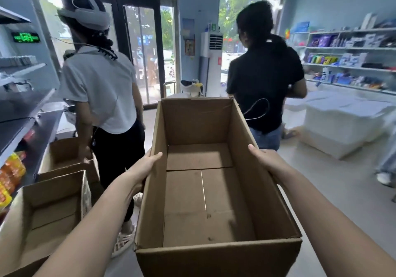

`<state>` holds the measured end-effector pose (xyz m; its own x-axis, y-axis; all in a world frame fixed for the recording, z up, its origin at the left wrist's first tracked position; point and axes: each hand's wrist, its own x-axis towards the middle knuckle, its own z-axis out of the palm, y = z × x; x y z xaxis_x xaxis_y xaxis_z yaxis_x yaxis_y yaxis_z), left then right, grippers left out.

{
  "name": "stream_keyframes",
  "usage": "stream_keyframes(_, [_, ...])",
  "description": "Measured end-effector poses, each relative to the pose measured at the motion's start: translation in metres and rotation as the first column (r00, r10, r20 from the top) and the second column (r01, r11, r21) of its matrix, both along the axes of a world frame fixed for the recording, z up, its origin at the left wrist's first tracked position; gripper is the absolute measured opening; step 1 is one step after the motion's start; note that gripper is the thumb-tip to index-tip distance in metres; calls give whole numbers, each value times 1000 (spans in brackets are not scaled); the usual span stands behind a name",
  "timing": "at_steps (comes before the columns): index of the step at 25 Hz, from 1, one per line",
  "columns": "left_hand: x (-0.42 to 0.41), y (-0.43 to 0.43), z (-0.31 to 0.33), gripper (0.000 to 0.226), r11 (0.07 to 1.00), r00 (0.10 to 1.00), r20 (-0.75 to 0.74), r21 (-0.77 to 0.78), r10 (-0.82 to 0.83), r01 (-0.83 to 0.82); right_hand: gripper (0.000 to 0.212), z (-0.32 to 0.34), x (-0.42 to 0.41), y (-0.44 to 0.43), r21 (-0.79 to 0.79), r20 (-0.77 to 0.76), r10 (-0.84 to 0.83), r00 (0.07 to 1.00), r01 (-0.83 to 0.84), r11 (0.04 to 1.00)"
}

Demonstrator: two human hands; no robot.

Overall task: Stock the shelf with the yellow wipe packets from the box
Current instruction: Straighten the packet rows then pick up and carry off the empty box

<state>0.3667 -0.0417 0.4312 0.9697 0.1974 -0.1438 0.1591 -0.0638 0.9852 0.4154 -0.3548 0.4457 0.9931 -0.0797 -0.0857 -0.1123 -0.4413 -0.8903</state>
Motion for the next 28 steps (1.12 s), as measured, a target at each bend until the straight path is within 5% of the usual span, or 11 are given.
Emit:
stream_keyframes(6, [93, -20, 1, 33, 983, 983, -44, -57, -176, 173, 53, -1, 49, -32, 35, -44, -124, 991, 125, 992])
stream_keyframes(14, [209, -152, -4, 42, 889, 882, -114, -48, -458, 455, 48, -11, 85, -155, 61, -62, -386, 920, 389, 919])
stream_keyframes(21, [321, -349, -19, 53, 842, 835, -138, 13, -532, 539, 51, -23, 143, -338, 55, -72, -520, 851, 524, 850])
stream_keyframes(28, [406, -557, -2, 37, 782, 772, -126, -74, -623, 619, 61, -8, 211, -529, 85, -81, -601, 795, 606, 791])
